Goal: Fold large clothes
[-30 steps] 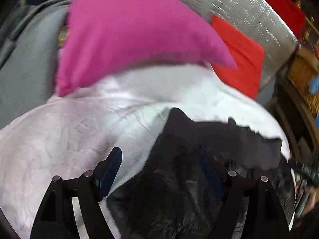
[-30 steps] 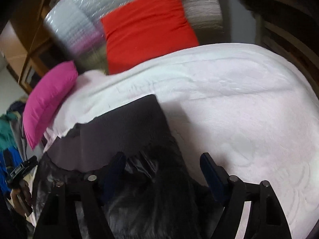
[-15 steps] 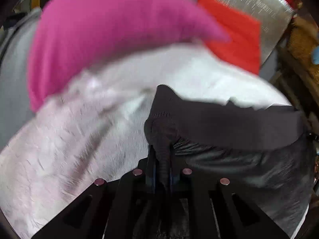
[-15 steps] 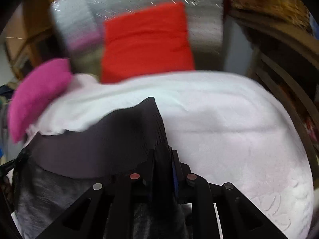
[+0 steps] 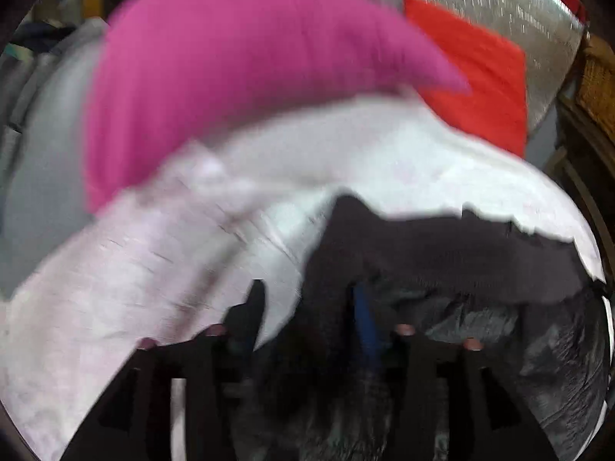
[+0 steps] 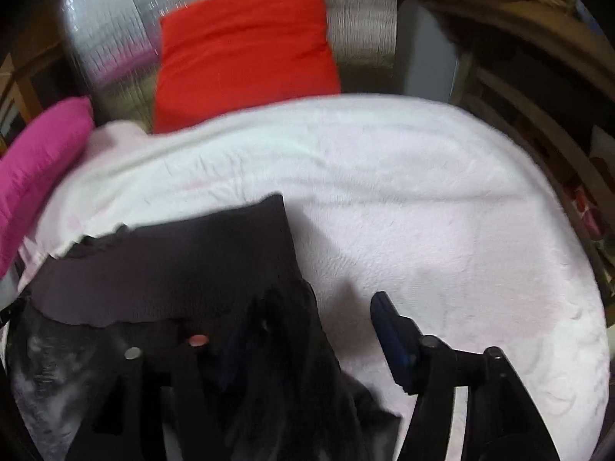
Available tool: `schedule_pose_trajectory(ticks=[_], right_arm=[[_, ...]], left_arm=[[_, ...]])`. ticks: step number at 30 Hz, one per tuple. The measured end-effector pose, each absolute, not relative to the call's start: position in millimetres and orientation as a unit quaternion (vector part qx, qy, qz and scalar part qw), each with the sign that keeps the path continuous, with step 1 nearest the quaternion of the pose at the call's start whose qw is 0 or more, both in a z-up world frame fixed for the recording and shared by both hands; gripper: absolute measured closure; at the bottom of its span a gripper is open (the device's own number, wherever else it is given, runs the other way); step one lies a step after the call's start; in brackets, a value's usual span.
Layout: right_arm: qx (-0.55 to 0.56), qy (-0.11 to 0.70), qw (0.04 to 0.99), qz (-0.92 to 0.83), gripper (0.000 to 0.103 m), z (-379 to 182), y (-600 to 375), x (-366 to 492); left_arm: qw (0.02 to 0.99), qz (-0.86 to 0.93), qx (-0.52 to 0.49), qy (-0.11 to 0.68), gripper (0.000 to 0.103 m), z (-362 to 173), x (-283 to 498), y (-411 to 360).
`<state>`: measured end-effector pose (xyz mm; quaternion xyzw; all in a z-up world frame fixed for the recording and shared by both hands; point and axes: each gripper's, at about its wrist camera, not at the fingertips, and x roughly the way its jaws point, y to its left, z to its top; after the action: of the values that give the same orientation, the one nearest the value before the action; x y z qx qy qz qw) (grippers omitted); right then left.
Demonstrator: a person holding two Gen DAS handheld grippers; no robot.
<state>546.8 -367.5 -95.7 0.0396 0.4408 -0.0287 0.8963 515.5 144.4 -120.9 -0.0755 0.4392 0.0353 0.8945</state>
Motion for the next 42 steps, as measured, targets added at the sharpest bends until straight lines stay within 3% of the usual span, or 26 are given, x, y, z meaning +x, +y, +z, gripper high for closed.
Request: schedule_pose_trajectory(ticks=[2,7,14,18,25,32,37,42], right_arm=[[0.036,0.42,0.906,-0.027,0.037,-76.4,-364.5,529.7],[0.054,0.367,0.928,0.022,0.031,-38.6,-334.4,466.6],[0.006,0.338,0.94,0.045,0.028,-67.5,-259.7,385.7],[-0.054,0.361,0.931,0.021,0.028,-106.8,-235.6,390.4],[-0.065,0.386,0.92,-0.015,0.025,-131.9,-245.1,407.8],[-0.039,0.403,0.914,-0.016,0.024,-123.3,-251.9,409.2],[-0.014,0.346,0.938,0.0,0.022,-84.0,-254.5,365.3],[-0.021,0.334,0.942,0.021,0.022,-86.0,-240.2,336.3]], left_arm=[[0.915,0.065,-0.082,0.389,0.037,-91.9,493.2,152.1],[0.934,0.043,-0.059,0.35,0.036,-60.9,436.7,126.8],[0.926,-0.02,-0.023,0.377,0.036,-94.8,373.5,37.2],[0.917,-0.002,0.023,0.399,0.036,-129.7,378.4,5.1],[0.903,0.012,0.022,0.429,0.031,-157.9,398.6,14.3],[0.9,0.009,0.006,0.436,0.031,-140.8,395.3,19.6],[0.927,0.033,-0.027,0.372,0.031,-106.8,359.9,46.7],[0.919,0.058,-0.009,0.39,0.031,-126.4,351.6,55.5]])
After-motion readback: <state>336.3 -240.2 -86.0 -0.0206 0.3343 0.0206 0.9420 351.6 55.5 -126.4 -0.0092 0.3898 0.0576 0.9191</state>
